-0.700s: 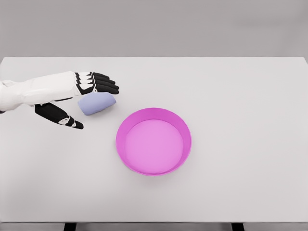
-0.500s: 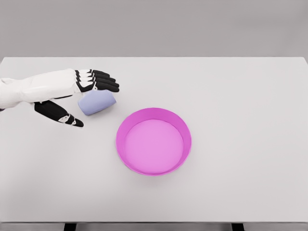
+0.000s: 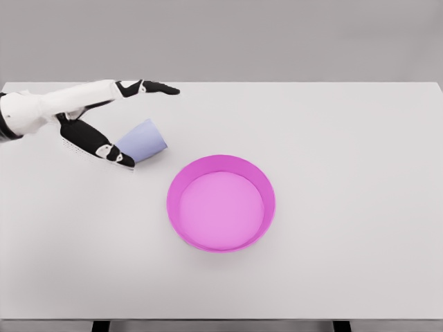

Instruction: Flip the cup with left arm and place it on the plate

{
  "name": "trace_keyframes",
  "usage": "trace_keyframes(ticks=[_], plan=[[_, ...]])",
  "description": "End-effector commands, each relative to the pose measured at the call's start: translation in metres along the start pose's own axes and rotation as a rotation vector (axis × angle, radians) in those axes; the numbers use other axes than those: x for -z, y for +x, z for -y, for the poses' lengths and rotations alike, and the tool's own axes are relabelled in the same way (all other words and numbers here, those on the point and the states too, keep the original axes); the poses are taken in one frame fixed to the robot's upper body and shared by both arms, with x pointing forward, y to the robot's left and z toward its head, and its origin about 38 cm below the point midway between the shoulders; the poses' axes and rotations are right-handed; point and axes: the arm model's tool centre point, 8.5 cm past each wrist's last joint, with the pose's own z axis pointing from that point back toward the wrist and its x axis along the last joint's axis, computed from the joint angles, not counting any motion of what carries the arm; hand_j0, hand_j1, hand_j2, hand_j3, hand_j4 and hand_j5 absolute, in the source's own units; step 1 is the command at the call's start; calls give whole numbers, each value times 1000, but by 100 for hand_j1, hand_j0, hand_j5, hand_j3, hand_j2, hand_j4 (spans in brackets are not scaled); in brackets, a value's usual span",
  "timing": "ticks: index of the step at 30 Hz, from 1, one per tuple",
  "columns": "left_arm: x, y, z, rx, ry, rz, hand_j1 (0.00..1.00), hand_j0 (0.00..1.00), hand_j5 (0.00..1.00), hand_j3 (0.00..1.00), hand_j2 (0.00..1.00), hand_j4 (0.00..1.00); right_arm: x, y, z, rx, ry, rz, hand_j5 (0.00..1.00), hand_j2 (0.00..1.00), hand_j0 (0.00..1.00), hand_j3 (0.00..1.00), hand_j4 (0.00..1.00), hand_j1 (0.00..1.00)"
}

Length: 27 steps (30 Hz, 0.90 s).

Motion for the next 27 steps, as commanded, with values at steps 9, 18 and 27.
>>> trace_keyframes(ticks=[9,18,27], plan=[[-5,-47,15,-191,203,-488,100,100,100,100,100,100,0,0,0,0,1,0,100,100,100,100,100,100],[13,-65,31,-249,156,-486,100,100,100,100,100,100,0,0,0,0,1,0,100,100,100,100,100,100],[4,-101,41,-297,183,-571,100,100,100,100,100,100,0,0,0,0,1,0,100,100,100,100,100,100]])
